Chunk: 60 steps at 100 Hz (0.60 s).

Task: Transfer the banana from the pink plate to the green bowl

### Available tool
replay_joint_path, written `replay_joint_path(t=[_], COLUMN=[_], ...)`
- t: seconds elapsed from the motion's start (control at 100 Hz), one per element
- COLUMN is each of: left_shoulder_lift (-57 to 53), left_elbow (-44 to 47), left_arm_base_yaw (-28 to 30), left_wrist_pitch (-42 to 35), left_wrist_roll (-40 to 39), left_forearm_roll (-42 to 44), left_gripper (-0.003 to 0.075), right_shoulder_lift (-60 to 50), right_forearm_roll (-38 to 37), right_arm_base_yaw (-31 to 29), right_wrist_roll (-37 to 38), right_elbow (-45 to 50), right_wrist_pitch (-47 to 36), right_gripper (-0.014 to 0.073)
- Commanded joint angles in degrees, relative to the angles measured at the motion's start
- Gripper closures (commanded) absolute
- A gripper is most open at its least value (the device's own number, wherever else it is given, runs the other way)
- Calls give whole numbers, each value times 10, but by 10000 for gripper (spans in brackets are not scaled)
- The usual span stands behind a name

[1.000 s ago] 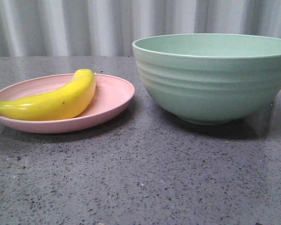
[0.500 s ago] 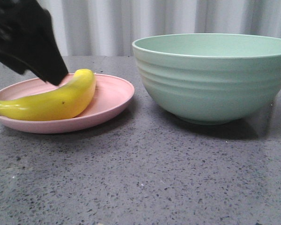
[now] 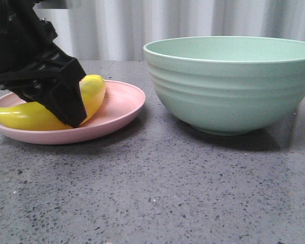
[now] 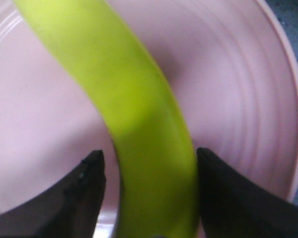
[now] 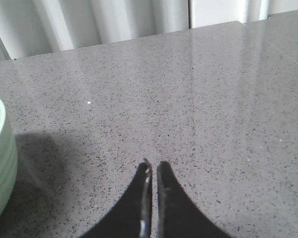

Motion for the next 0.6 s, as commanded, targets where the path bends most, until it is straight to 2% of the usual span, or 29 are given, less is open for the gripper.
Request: replay_joint_path(t=[0.0,0.13,0.27,0.39,0.52,0.59], left_shoulder_lift=[-16,-16,-16,-23,-46,-60], left_elbow=[-20,-20,-37,-71,-104,-122], left_arm_base_yaw=[-5,-5,-5,-5,-7,-16], left_wrist_pitch=[-30,-30,-24,2,5,5], left_wrist_roll=[4,4,5,10,57,73], left_forearm_roll=[-6,-9,-10,-18,-81,-109], left_gripper=[435,502,514,513,513,513], right_shoulder_lift=[6,6,6,8,37,61], right_forearm_roll=[-6,-6,-6,-23,-23,-22], right_arm_base_yaw=[0,0,11,46,91,118], right_wrist_roll=[-3,-3,-3,-27,-45,-45], right_elbow=[-16,-16,-24,-61,-130,-172], right_wrist_pitch=[-46,-37,-7,79,197,247], right_gripper=[655,655,655,655,652,613])
